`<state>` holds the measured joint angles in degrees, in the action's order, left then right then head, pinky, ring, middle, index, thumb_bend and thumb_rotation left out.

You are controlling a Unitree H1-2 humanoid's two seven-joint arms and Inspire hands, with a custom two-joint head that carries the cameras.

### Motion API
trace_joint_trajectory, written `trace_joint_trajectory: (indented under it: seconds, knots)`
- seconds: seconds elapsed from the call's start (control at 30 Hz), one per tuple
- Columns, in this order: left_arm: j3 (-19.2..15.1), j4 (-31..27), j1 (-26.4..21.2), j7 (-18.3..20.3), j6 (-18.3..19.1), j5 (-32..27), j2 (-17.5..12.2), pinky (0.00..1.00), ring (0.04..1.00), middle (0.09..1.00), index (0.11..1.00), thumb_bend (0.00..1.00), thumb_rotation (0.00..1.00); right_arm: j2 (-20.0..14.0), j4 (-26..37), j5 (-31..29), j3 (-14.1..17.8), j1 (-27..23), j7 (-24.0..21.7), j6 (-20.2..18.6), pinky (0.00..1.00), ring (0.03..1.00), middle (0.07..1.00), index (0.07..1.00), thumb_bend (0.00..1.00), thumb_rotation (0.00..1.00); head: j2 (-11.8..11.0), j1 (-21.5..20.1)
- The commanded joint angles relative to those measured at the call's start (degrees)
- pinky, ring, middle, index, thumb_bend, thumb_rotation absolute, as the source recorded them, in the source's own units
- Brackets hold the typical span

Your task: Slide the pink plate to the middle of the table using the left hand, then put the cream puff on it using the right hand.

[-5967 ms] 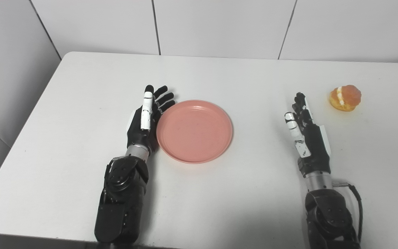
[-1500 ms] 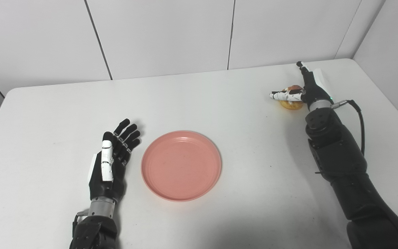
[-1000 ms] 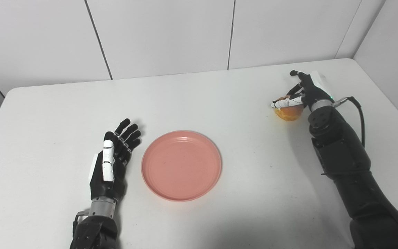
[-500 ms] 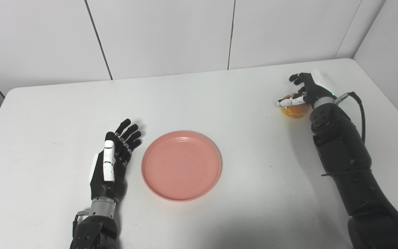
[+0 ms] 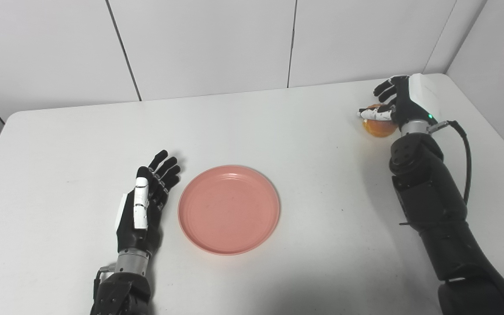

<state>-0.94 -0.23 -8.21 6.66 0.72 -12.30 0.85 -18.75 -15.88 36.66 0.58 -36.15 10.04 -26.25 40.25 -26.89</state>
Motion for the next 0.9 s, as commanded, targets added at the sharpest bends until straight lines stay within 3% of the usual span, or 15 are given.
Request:
trace_joint_trajectory:
  seconds: [0.0, 0.07, 0.17, 0.3, 0.47, 0.8, 0.87]
  knots:
    - [0.3, -1.2, -0.9, 0.2, -1.2, 0.1, 0.2, 0.88, 0.860, 0.859, 0.840, 0.54, 1.00, -0.3, 3.0, -0.5, 0.1, -2.3, 2.3, 2.7, 0.31, 0.419, 0.498, 0.519, 0.50, 0.00, 0.0, 0.0]
    - [0.2, -1.1, -0.9, 0.2, -1.3, 0.1, 0.2, 0.88, 0.854, 0.855, 0.836, 0.54, 1.00, -0.2, 4.0, -1.0, 0.0, -2.3, 2.3, 2.7, 0.31, 0.406, 0.486, 0.530, 0.49, 0.00, 0.0, 0.0]
    - [0.5, -1.4, -0.9, 0.0, -0.8, 0.4, 0.4, 0.89, 0.857, 0.858, 0.838, 0.54, 1.00, -0.1, 6.2, -1.9, -0.4, -2.1, 2.4, 3.5, 0.23, 0.360, 0.449, 0.528, 0.51, 0.00, 0.4, 1.4]
    - [1.0, -1.9, -0.7, -0.1, -0.2, 0.8, 0.6, 0.90, 0.864, 0.869, 0.852, 0.54, 1.00, 0.0, 9.1, -3.2, -1.2, -1.9, 1.4, 4.1, 0.26, 0.388, 0.497, 0.506, 0.51, 0.00, 0.6, 3.1]
    - [1.7, -2.5, -0.5, -1.5, -0.2, 2.1, 2.0, 0.88, 0.852, 0.854, 0.835, 0.54, 1.00, 0.5, 10.9, -4.1, -2.7, -1.4, 1.4, 6.6, 0.27, 0.378, 0.484, 0.529, 0.51, 0.00, 1.1, 5.7]
    - [2.6, -5.0, 0.0, -3.4, 2.3, 3.7, 3.6, 0.88, 0.859, 0.863, 0.843, 0.51, 1.00, 2.0, 14.6, -6.1, -6.3, 0.2, -0.8, 10.8, 0.18, 0.336, 0.443, 0.530, 0.51, 0.00, 2.1, 10.4]
    - [2.9, -5.1, 0.0, -3.6, 2.5, 4.0, 3.7, 0.89, 0.863, 0.865, 0.843, 0.51, 1.00, 2.2, 14.9, -6.5, -7.0, 0.7, -0.8, 12.8, 0.16, 0.421, 0.409, 0.514, 0.51, 0.00, 2.2, 11.9]
